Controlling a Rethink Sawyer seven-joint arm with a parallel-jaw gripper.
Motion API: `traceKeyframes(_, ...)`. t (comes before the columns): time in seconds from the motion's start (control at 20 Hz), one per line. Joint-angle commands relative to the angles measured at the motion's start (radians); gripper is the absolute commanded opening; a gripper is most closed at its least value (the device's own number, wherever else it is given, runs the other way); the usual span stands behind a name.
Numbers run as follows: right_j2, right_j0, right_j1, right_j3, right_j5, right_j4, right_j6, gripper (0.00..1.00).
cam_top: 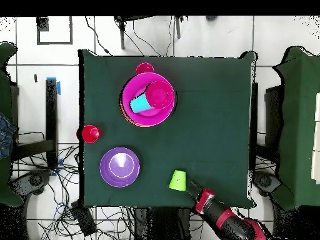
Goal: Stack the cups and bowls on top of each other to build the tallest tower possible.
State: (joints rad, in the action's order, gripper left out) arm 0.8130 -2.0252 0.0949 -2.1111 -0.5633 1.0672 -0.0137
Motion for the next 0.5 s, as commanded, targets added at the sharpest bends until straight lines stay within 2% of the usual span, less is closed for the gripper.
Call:
traceKeyframes(0.05, -0.053, 0.090, 0.032, 0.164, -0.043, 0.056, 0.215, 1.00)
traceKeyframes(0.5, -0.070, 0.106, 0.023, 0.163, -0.060, 0.040, 0.192, 1.00)
